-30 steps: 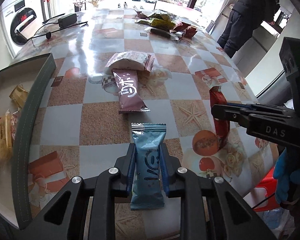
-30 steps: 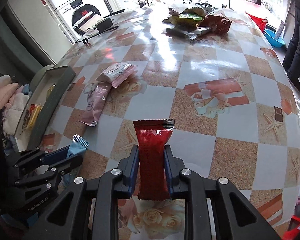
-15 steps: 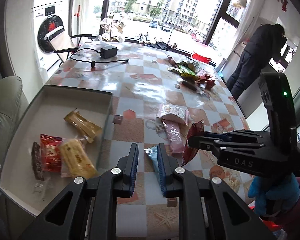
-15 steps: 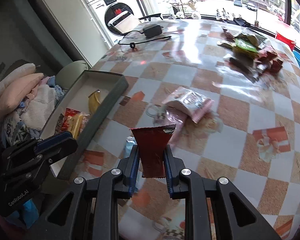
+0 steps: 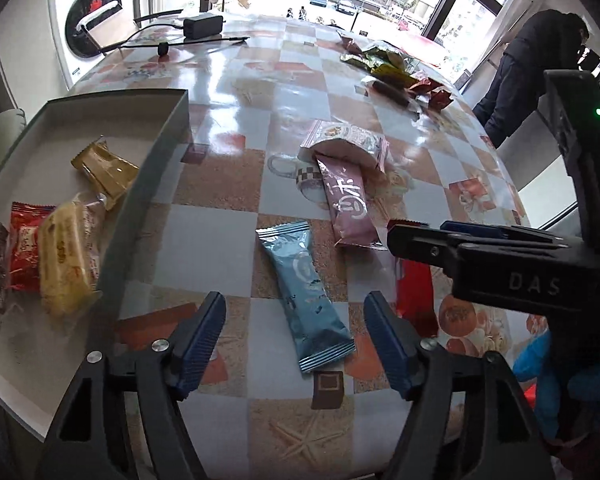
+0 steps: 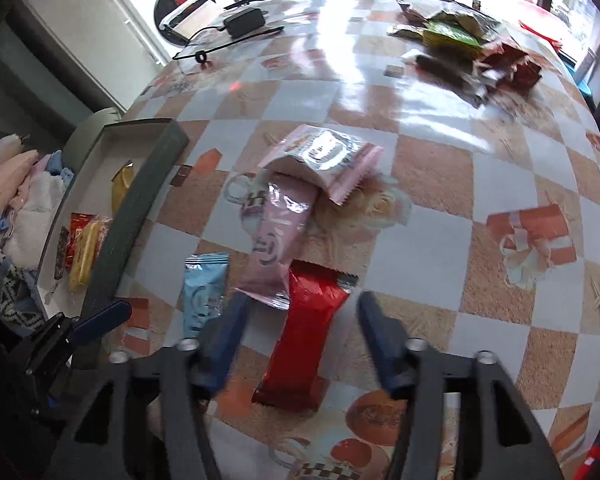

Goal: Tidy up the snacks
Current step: 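Carry the blue and red bars over the grey tray box with both grippers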

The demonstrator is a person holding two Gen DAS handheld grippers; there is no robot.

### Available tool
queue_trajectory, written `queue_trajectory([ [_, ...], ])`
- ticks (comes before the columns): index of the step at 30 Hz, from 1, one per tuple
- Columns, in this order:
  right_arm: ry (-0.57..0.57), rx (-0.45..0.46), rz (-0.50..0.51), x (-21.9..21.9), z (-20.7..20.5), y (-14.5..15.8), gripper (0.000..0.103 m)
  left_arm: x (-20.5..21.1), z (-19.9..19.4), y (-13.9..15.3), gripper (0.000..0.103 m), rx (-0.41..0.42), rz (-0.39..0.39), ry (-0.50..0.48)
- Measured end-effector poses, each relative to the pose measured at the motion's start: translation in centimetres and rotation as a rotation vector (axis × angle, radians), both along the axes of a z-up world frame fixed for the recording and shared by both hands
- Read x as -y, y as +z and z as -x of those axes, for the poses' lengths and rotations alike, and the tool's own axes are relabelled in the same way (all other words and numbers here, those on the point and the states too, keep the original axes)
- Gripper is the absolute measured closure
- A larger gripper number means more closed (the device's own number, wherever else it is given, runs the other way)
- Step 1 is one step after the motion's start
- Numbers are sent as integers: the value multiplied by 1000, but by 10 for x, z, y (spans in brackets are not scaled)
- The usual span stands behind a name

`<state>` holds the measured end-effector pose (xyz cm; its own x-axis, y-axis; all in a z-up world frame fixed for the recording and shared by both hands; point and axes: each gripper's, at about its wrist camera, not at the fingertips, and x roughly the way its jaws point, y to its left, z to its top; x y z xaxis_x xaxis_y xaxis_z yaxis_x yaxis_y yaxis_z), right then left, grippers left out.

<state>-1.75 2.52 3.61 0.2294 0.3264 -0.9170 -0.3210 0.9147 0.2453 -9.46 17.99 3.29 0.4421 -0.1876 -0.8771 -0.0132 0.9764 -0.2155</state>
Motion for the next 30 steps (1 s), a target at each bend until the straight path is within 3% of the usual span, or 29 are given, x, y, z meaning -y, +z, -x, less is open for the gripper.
queue_trajectory([
  [6, 8, 48, 52, 7, 5, -4, 32, 12, -15, -24, 27, -66, -103, 33],
  [10, 5, 30, 65, 16, 11, -12, 32, 19, -18, -27, 27, -43, -188, 25],
  [13, -13, 14, 43, 23, 16, -17, 32, 24, -19, -26, 32, -10, -202, 6],
  [16, -18, 16, 45, 25, 17, -18, 32, 20, -18, -21, 71, -6, -198, -3],
  [17, -11, 19, 49, 23, 18, -18, 32, 17, -17, -21, 73, -9, -198, -4],
  [22, 32, 51, 112, 3, 22, -21, 32, 5, -11, -21, 67, -13, -204, 15],
  [24, 77, 89, 177, -11, 25, -23, 33, 4, -12, -23, 41, -22, -221, 34],
  [26, 120, 148, 236, -19, 31, -23, 52, 1, -13, -25, 35, -20, -207, 50],
  [27, 138, 151, 231, -22, 33, -22, 65, 1, -13, -25, 35, -15, -206, 45],
  [28, 145, 146, 229, -23, 34, -21, 72, 1, -13, -25, 35, -13, -210, 38],
  [29, 150, 147, 232, -23, 35, -20, 79, 2, -12, -24, 41, -8, -197, 28],
  [30, 150, 147, 230, -22, 36, -20, 79, 4, -12, -23, 58, -3, -196, 21],
])
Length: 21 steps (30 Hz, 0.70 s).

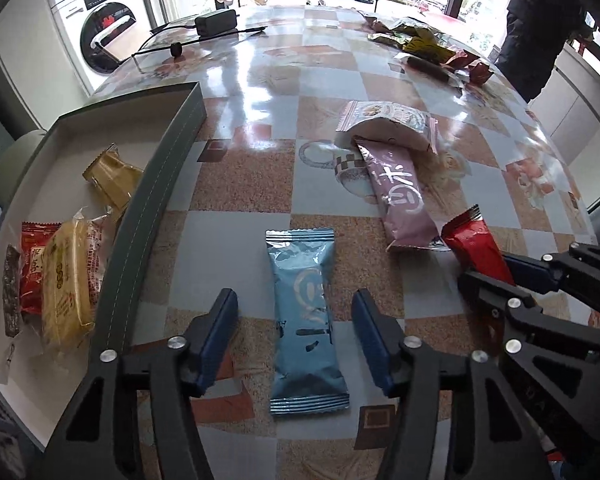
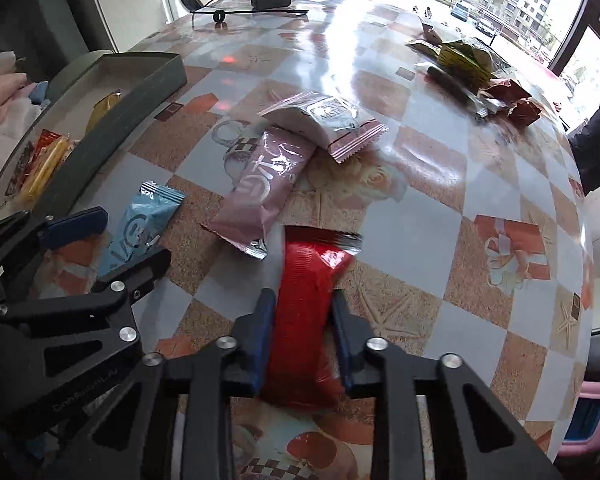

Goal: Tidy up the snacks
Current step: 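Carry the blue and red bars over the grey tray box with both grippers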

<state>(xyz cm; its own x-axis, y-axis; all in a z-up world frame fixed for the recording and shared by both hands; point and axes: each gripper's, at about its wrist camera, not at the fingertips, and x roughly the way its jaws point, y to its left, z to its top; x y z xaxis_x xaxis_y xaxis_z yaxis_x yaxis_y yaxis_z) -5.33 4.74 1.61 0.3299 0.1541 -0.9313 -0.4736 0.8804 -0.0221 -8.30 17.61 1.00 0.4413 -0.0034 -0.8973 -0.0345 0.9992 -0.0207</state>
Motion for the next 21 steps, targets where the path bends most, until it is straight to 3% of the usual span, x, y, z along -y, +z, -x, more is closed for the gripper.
queue_trajectory([
  [2, -10, -26, -56, 10, 1, 1, 79, 0, 1, 2, 78, 3, 18, -13],
  [6, -56, -100, -204, 30, -1, 10, 80, -12, 4, 4, 78, -10, 176, 0],
  [9, -67, -100, -262, 33, -2, 24, 80, -18, 9, 12, 78, 0, 229, 19],
  [16, -21, -76, -309, 4, -10, 55, 80, -41, 21, 59, 78, 116, 245, 40],
  [21, 31, -79, -336, -37, -13, 63, 80, -88, 24, 89, 78, 200, 171, 96],
])
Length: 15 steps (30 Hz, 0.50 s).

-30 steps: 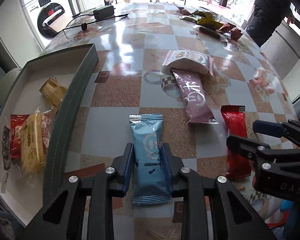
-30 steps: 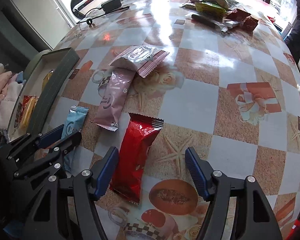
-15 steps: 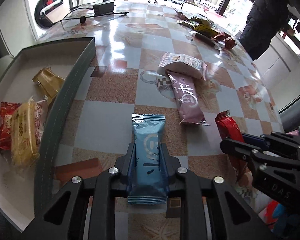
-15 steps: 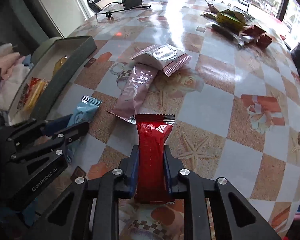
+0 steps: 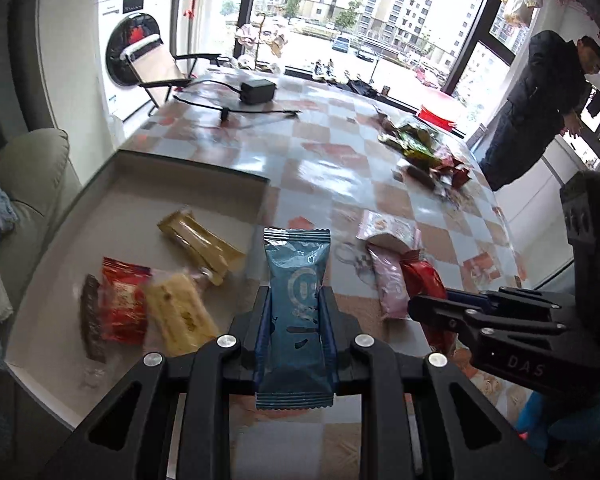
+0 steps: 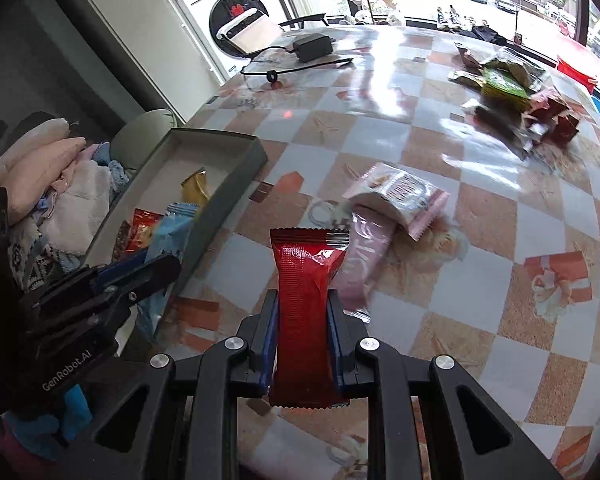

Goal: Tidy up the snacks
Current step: 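Carry the blue and red bars over the grey tray box with both grippers, then open both grippers to drop the bars into the tray box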

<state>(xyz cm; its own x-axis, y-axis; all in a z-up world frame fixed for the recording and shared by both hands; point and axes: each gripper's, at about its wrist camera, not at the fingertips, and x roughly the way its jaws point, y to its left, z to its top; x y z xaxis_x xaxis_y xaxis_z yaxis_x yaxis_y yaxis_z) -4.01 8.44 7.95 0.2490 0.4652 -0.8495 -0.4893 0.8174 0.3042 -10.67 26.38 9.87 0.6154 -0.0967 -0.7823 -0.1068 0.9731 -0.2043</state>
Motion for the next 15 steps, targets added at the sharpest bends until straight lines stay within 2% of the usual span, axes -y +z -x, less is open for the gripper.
queue_trajectory([
  [7, 100, -21, -73, -78, -7, 8, 80, -78, 3, -3, 78, -11, -30, 144],
  [11, 150, -23, -89, -124, -12, 8, 80, -106, 7, -20, 78, -45, -20, 194],
  [15, 196, -28, -79, -160, -17, 1, 79, -113, 5, -40, 78, -84, -6, 205],
])
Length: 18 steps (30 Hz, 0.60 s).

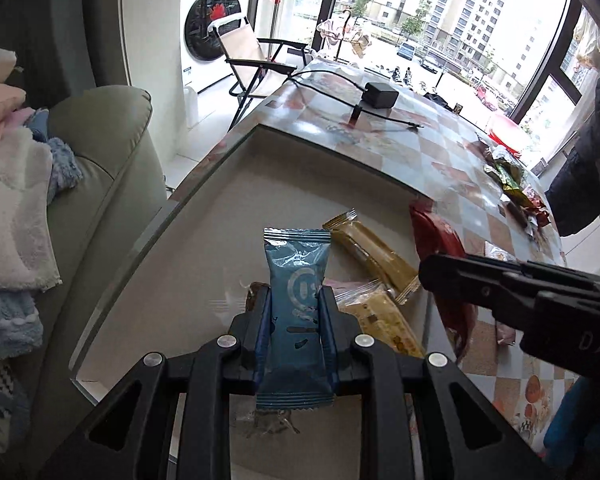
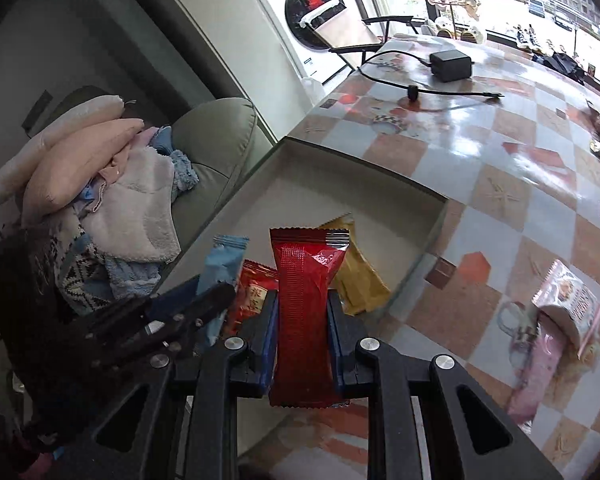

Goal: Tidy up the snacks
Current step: 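Open both grippers to drop the bars into the tray box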

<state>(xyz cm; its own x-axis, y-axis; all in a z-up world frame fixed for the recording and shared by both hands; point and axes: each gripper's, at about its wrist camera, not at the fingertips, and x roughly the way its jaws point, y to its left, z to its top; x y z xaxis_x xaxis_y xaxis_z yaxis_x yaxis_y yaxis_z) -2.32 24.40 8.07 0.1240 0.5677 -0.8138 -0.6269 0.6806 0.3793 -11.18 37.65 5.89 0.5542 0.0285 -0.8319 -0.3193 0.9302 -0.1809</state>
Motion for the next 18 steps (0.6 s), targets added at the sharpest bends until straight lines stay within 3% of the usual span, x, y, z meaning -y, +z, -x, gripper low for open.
queue_trajectory([
  [2, 23, -21, 31, -11, -3, -8, 78, 2, -2, -7, 75, -13, -6, -5],
  [4, 9, -26, 72, -11, -6, -15, 51, 7, -1, -9, 61, -6, -26, -19],
  [5, -12, -5, 78, -5, -8, -16, 25, 9, 0, -8, 45, 3, -33, -26],
  [6, -20, 15, 81, 1, -9, -15, 21, 12, 1, -7, 32, 10, -40, -31],
  [11, -175, 104, 203, 61, -39, -19, 21, 17, 2, -4, 26, 30, -52, -42],
  [16, -400, 63, 283, 134, -88, -39, 21, 24, 6, 4, 24, 55, -54, -40],
  [18, -416, 50, 294, 147, -100, -47, 21, 29, 7, 8, 24, 62, -60, -46],
])
